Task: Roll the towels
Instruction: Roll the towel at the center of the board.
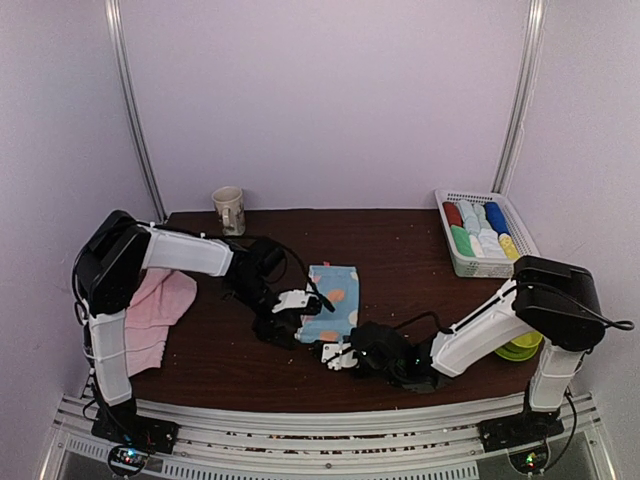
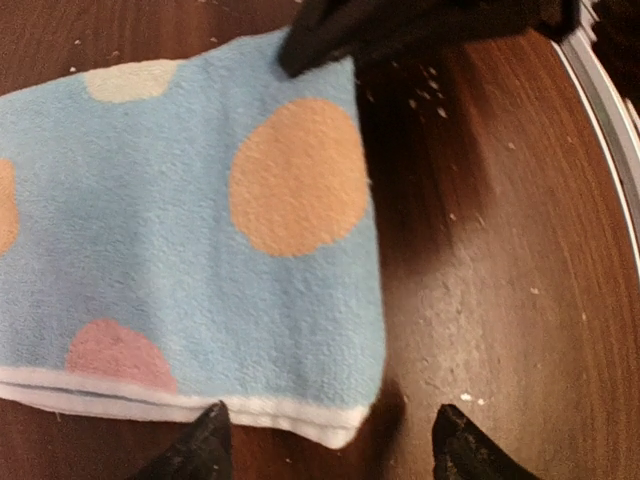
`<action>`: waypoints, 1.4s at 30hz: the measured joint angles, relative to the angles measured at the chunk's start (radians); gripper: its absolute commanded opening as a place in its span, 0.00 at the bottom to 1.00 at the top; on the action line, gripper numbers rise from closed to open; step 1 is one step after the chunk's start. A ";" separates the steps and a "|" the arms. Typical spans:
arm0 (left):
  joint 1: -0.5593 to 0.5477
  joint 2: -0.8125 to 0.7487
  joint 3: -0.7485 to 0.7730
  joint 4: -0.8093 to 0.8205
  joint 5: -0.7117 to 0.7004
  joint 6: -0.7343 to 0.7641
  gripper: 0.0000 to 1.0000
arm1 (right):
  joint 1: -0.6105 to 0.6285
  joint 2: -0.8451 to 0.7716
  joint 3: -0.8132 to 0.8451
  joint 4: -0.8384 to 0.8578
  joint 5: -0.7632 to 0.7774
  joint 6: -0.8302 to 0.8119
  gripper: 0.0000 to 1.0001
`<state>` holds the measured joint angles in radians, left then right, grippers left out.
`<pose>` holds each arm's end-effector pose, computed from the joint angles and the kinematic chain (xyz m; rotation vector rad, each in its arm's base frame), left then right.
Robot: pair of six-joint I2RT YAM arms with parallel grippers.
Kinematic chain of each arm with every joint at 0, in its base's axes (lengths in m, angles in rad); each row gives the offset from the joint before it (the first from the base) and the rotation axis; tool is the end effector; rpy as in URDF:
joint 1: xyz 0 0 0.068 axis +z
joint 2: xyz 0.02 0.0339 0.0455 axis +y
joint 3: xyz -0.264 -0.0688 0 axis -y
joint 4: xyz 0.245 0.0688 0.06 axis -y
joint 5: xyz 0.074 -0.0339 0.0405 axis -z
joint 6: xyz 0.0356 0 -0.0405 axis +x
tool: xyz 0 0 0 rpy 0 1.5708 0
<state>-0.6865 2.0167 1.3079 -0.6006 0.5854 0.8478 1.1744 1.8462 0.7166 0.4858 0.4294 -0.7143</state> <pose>0.2859 -0.2597 0.1376 1.9736 1.8911 -0.7915 0.1433 0.3040 0.1078 -1.5990 1.4455 -0.2107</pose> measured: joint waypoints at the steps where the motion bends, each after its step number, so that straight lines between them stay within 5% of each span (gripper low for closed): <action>1: 0.000 -0.014 -0.021 0.006 -0.008 0.003 0.97 | 0.000 0.000 0.003 -0.006 -0.003 0.007 0.00; 15: -0.007 -0.308 -0.370 0.311 -0.079 0.038 0.97 | -0.038 -0.031 0.105 -0.225 -0.166 0.190 0.00; 33: -0.082 -0.350 -0.489 0.638 -0.180 -0.009 0.76 | -0.227 -0.022 0.296 -0.519 -0.549 0.408 0.00; 42: -0.100 -0.304 -0.487 0.669 -0.203 -0.034 0.53 | -0.274 0.015 0.353 -0.626 -0.674 0.434 0.00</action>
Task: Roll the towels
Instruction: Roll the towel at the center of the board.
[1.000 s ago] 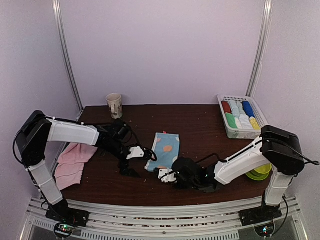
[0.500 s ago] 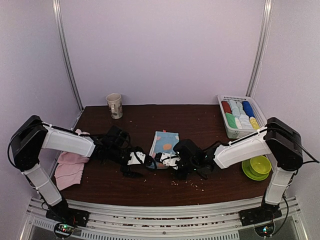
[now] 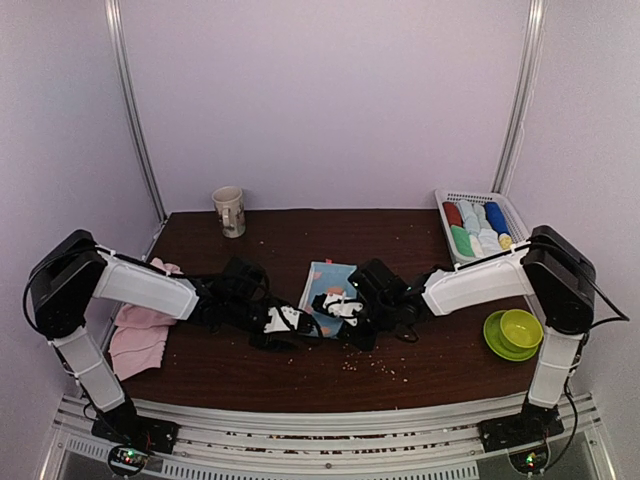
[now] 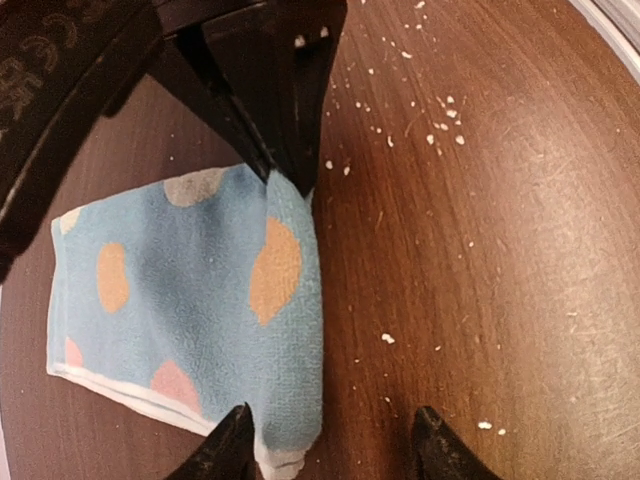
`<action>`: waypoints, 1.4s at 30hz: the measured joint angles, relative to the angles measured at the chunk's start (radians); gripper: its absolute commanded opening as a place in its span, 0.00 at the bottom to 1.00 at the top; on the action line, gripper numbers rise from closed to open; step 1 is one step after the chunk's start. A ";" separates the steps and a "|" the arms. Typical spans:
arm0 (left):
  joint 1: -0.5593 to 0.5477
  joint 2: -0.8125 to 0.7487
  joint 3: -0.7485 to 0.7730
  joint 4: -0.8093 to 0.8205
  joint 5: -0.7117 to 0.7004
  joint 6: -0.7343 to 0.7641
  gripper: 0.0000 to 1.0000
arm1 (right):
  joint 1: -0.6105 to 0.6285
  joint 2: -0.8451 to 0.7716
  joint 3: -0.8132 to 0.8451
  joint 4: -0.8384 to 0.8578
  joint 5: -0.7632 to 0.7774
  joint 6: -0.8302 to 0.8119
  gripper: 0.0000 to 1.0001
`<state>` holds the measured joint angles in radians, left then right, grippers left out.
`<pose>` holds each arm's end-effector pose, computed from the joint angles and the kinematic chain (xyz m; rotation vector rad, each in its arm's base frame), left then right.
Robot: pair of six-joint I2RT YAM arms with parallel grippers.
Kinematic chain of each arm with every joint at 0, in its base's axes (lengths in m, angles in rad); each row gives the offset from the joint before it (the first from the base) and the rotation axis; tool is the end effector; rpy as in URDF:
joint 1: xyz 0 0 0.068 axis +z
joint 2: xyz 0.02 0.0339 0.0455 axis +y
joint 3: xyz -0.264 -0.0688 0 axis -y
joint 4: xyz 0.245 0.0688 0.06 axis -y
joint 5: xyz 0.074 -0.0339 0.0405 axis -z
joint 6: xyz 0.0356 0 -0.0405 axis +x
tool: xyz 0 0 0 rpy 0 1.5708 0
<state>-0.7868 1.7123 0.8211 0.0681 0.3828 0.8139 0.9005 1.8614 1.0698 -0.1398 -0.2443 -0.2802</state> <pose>0.2241 -0.2435 0.1435 1.8146 1.5117 -0.4438 0.2264 0.2994 0.1472 -1.5056 2.0607 0.5558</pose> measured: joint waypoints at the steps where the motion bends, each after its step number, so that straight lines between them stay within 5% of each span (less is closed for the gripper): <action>1: 0.000 0.009 0.003 -0.002 -0.003 -0.004 0.52 | -0.003 0.005 0.006 -0.010 -0.008 0.000 0.00; 13: 0.000 0.069 0.060 -0.009 -0.030 -0.048 0.35 | -0.033 0.030 0.033 -0.064 -0.080 0.000 0.00; 19: 0.000 0.092 0.079 -0.038 -0.031 -0.055 0.00 | -0.045 0.043 0.061 -0.102 -0.109 -0.001 0.00; 35: 0.052 0.158 0.251 -0.324 0.079 -0.046 0.00 | -0.105 0.117 0.204 -0.292 -0.299 -0.004 0.00; 42: 0.067 0.158 0.290 -0.436 0.173 -0.037 0.08 | -0.121 0.125 0.256 -0.389 -0.380 -0.003 0.00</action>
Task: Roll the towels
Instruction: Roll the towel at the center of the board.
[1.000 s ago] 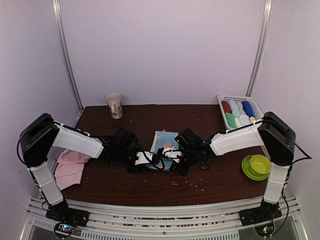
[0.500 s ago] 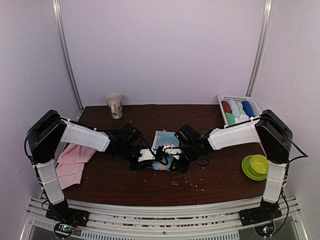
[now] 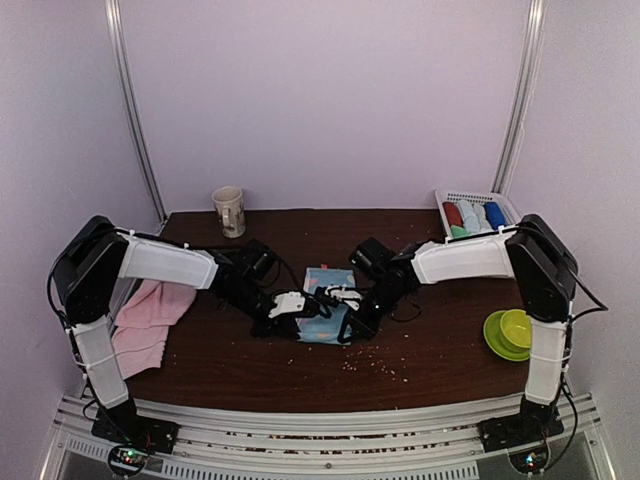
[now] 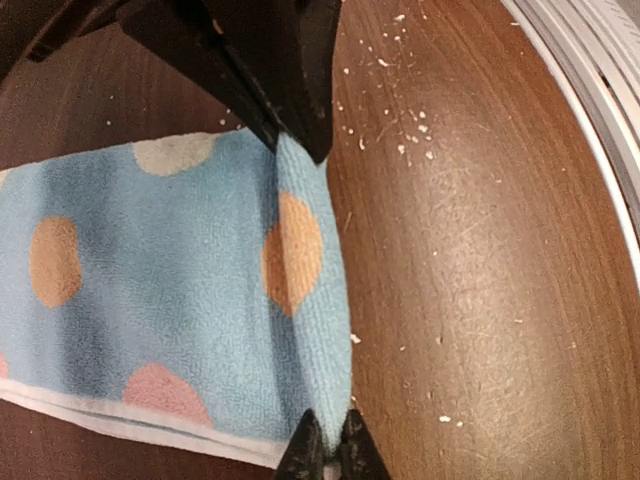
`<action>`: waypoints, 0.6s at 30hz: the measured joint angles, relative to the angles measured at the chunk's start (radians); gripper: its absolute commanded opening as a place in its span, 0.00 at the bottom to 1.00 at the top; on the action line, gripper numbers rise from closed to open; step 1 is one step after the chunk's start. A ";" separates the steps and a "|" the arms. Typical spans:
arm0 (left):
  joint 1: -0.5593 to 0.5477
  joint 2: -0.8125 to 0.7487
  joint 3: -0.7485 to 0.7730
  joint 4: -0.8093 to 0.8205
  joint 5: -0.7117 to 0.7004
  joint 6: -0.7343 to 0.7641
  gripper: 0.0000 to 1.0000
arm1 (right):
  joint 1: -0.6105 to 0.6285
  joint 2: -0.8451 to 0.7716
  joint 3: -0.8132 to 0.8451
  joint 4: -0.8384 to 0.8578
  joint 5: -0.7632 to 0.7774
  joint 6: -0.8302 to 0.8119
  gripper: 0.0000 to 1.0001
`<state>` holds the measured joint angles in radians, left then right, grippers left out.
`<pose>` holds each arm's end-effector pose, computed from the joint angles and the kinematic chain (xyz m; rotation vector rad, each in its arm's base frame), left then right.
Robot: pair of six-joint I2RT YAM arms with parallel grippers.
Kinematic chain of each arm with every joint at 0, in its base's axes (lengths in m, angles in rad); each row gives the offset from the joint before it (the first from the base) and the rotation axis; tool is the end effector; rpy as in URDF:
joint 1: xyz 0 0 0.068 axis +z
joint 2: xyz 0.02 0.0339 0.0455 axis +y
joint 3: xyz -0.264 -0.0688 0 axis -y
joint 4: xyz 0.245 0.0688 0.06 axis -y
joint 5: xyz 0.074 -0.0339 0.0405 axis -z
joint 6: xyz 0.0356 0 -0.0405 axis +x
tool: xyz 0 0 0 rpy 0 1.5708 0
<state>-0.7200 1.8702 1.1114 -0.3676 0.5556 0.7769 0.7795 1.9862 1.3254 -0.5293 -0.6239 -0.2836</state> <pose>0.2596 -0.2527 0.1466 1.8885 1.7877 -0.7231 0.2663 0.2925 0.1565 -1.5477 2.2936 0.9939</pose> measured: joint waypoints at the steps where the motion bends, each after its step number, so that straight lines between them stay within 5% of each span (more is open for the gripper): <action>1: 0.005 0.000 0.006 -0.008 0.010 0.000 0.09 | -0.002 0.000 0.005 -0.011 -0.008 0.000 0.00; 13: 0.065 0.000 0.043 -0.069 0.077 -0.025 0.15 | -0.042 0.060 0.047 -0.113 -0.087 0.031 0.00; 18: 0.067 0.000 0.044 -0.071 0.089 -0.032 0.45 | -0.058 0.062 0.068 -0.129 -0.129 0.049 0.00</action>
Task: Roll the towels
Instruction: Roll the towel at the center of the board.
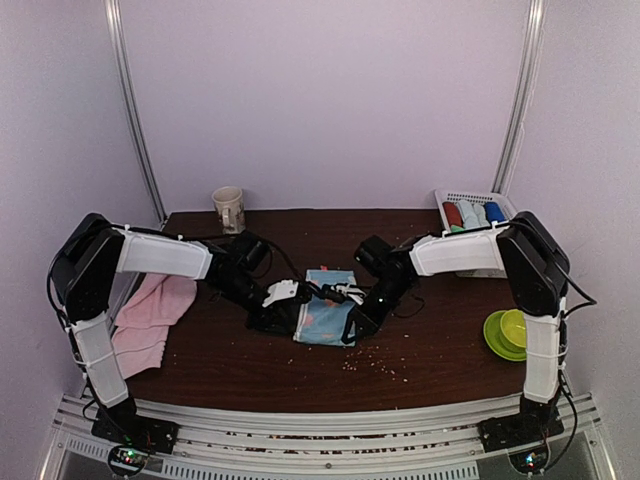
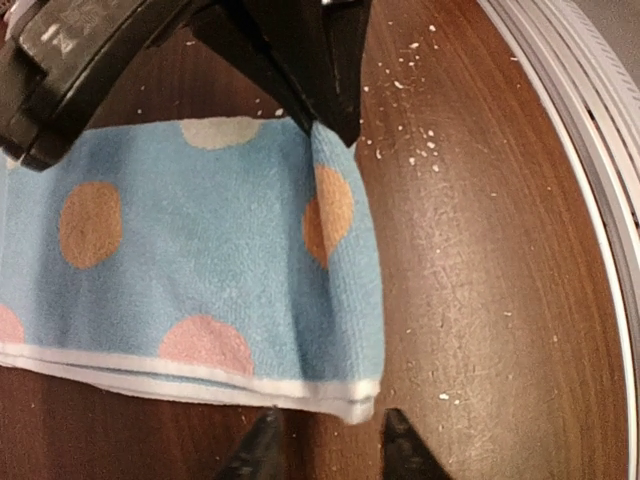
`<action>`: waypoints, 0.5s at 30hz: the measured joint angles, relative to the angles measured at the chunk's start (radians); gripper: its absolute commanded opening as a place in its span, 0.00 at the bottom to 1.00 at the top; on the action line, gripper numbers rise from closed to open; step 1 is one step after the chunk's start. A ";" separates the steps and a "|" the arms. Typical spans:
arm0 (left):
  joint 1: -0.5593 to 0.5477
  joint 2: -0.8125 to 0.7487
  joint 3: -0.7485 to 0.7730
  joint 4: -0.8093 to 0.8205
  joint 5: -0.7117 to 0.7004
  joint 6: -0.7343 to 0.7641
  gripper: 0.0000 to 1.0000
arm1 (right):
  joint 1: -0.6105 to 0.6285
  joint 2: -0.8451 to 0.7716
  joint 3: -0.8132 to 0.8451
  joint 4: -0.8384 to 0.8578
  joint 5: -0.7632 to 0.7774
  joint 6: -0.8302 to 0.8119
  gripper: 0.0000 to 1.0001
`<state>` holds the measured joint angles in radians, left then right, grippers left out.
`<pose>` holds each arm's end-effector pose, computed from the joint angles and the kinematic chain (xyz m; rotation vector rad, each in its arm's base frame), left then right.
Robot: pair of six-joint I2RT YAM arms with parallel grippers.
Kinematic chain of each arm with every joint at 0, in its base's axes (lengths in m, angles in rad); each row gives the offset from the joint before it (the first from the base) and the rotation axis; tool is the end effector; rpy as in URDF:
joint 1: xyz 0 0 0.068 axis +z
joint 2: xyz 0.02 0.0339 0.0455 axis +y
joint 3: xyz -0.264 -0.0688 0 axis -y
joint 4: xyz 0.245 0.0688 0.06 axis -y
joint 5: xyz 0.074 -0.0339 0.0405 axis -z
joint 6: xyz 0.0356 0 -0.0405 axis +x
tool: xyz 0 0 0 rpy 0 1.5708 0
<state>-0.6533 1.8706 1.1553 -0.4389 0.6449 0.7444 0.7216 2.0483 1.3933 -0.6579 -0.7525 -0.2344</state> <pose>0.2758 -0.2381 0.1566 1.7993 1.8580 -0.8363 0.2825 0.2810 0.1496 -1.4390 2.4606 1.1805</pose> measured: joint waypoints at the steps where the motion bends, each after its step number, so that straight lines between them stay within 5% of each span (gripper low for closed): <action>1: 0.000 0.000 0.000 -0.001 0.006 0.001 0.51 | -0.002 0.000 0.006 -0.002 -0.010 0.003 0.00; 15: 0.000 0.003 0.000 0.027 0.019 -0.034 0.52 | -0.051 0.079 0.060 -0.012 -0.055 0.083 0.00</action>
<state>-0.6533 1.8740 1.1553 -0.4118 0.6643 0.7109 0.6708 2.1269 1.4536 -0.6697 -0.8070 -0.1516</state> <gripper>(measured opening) 0.527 0.030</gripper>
